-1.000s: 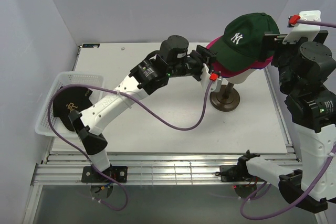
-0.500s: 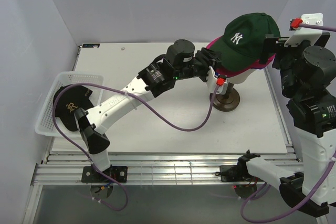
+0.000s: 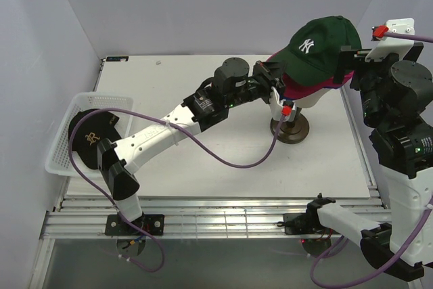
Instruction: Stack the hats
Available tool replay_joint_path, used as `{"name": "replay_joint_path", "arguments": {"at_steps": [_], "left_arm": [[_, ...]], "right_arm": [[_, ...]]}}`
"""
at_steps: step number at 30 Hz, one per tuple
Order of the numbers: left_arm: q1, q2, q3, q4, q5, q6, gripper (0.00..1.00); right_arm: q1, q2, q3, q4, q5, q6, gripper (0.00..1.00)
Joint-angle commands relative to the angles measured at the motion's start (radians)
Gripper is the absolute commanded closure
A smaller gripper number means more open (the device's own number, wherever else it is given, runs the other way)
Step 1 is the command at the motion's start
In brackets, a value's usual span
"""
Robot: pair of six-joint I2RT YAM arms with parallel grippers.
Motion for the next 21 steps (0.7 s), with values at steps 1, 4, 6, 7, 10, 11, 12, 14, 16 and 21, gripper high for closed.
{"name": "replay_joint_path", "arguments": {"at_steps": [1, 4, 6, 7, 10, 11, 12, 14, 16, 21], "left_arm": [[-0.005, -0.032, -0.023, 0.054, -0.019, -0.002, 1.00], [-0.006, -0.034, -0.012, 0.079, -0.013, -0.016, 1.00], [-0.005, -0.039, -0.020, 0.102, -0.008, -0.020, 1.00], [-0.005, -0.046, -0.027, 0.117, -0.007, -0.020, 1.00], [-0.006, -0.052, -0.055, 0.230, -0.001, -0.035, 1.00], [-0.006, -0.048, -0.052, 0.276, -0.001, -0.045, 1.00], [-0.005, -0.043, -0.034, 0.292, 0.002, -0.066, 1.00], [-0.006, -0.025, -0.011, 0.312, 0.013, -0.088, 1.00], [-0.005, -0.017, 0.009, 0.309, 0.021, -0.100, 1.00], [-0.009, -0.028, 0.002, 0.306, 0.053, -0.103, 1.00]], "right_arm": [[-0.006, -0.012, -0.003, 0.050, -0.004, -0.011, 0.00], [-0.006, -0.014, -0.004, 0.050, -0.004, -0.011, 0.00], [-0.006, -0.017, -0.006, 0.050, -0.003, -0.013, 0.00], [-0.006, -0.015, -0.006, 0.050, -0.003, -0.013, 0.00], [-0.005, -0.015, -0.006, 0.050, -0.003, -0.013, 0.00], [-0.006, -0.015, -0.007, 0.050, -0.004, -0.011, 0.00], [-0.006, -0.015, -0.007, 0.050, -0.003, -0.011, 0.00], [-0.006, -0.018, -0.009, 0.050, 0.000, -0.011, 0.00], [-0.006, -0.021, -0.009, 0.050, 0.011, -0.011, 0.00], [-0.006, -0.024, -0.004, 0.050, 0.034, -0.016, 0.00]]}}
